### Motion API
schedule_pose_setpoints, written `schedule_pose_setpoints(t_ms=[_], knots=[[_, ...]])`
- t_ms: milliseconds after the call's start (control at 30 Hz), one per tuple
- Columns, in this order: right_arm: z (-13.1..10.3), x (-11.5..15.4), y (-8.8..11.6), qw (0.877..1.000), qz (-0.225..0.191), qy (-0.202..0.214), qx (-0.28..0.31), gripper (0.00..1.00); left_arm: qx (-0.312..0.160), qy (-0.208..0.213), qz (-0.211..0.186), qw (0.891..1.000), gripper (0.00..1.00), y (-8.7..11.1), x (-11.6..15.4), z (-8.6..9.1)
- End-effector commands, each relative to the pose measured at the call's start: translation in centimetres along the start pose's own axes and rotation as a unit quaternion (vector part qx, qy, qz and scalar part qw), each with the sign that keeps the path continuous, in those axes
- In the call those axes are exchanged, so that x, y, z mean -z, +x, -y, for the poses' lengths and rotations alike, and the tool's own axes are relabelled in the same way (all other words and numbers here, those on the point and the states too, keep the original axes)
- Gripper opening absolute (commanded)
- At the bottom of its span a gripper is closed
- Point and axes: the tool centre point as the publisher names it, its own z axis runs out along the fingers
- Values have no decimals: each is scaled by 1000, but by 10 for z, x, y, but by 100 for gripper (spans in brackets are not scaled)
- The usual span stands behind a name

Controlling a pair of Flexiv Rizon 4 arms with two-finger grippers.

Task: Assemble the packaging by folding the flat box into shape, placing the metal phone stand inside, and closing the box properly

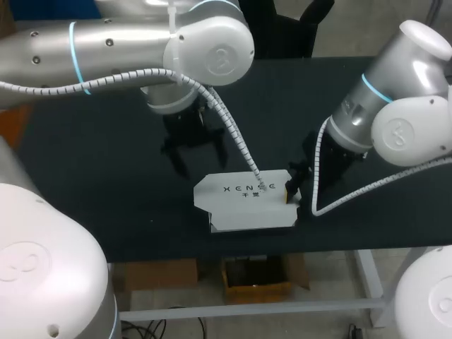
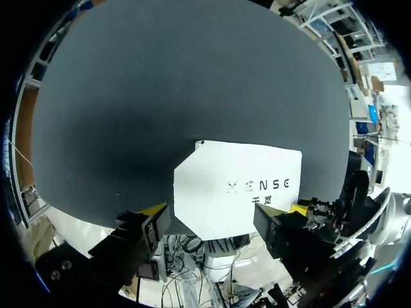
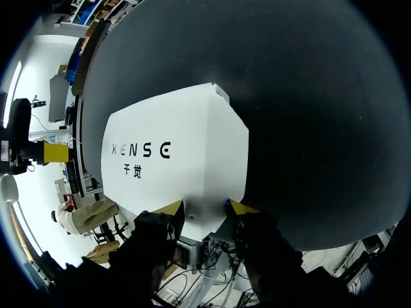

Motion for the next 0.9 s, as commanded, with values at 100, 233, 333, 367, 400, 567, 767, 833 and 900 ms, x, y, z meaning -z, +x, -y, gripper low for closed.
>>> schedule_pose_setpoints(t_ms=[100, 233, 333, 367, 400, 567, 767, 833, 900], knots=[[2, -1, -1, 1000, -1, -5, 1, 41, -4, -134, 4, 991, 39, 3, -15, -8], [2, -1, -1, 1000, -2, -7, 3, 40, -6, -130, 4, 991, 42, 1, -26, -16], [2, -2, -1, 1000, -3, -9, 4, 40, -5, -128, 3, 992, 42, -1, -35, -20], [2, -2, -1, 1000, -4, -10, 4, 40, -5, -127, 3, 992, 43, -1, -38, -21], [1, -2, -1, 1000, -4, -11, 4, 40, -11, -125, 1, 992, 43, -2, -41, -22], [2, -3, -1, 1000, -7, -17, 6, 40, -27, -104, -8, 994, 45, -4, -51, -24], [2, -3, -1, 1000, -11, -24, 9, 40, -33, -93, -16, 995, 45, -8, -57, -23], [2, -2, -1, 1000, -12, -26, 10, 40, -33, -85, -17, 996, 45, -9, -58, -25], [1, -2, -1, 999, -13, -28, 10, 40, -34, -83, -19, 996, 45, -11, -59, -26]])
